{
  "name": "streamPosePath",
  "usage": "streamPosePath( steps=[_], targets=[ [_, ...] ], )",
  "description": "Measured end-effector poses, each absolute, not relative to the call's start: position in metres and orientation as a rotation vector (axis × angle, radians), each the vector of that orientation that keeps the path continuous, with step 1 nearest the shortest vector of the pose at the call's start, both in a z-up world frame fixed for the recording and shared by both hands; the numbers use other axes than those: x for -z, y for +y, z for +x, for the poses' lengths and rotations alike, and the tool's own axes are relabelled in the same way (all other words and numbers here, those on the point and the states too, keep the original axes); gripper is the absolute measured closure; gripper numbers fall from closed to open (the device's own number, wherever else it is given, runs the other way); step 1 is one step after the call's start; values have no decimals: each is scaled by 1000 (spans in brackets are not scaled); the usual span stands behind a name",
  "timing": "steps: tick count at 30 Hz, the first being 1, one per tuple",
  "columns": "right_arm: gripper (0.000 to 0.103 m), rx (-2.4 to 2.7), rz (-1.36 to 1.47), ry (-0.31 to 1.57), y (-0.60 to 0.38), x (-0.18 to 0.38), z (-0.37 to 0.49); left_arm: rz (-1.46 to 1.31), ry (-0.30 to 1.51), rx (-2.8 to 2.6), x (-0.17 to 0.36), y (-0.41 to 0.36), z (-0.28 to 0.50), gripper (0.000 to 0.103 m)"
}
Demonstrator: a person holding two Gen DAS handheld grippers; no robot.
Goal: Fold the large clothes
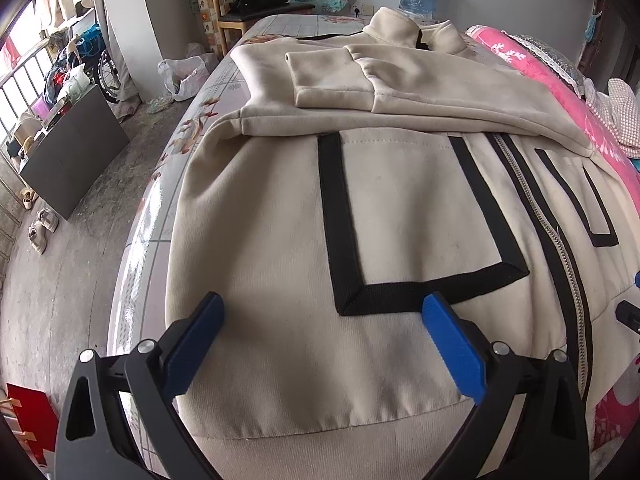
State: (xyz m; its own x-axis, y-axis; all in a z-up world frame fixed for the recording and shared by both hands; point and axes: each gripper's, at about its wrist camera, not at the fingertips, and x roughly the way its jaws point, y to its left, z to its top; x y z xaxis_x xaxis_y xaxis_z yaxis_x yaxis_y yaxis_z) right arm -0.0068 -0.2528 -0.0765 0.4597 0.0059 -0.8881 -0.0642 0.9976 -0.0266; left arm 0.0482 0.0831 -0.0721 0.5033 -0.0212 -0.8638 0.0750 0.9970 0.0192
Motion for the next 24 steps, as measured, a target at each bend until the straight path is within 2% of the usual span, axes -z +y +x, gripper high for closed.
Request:
streamPosePath(
  steps=[12,18,19,21,24],
  targets=[
    [8,-16,-73,1069,-250,84,-12,62,991,83,71,88,35,5],
    [8,-23,-71,1062,-249,84,-12,51,827,31,37,123,24,7],
    [8,-21,-71,1060,-248,85,-13,48,819,7,32,133,30,8],
    [8,-18,-72,1062,-248,85,-13,4,830,-22,26,155,47,19],
    [8,-20,-71,1063,-248,85,-12,-92,890,-8,32,183,83,47]
  ],
)
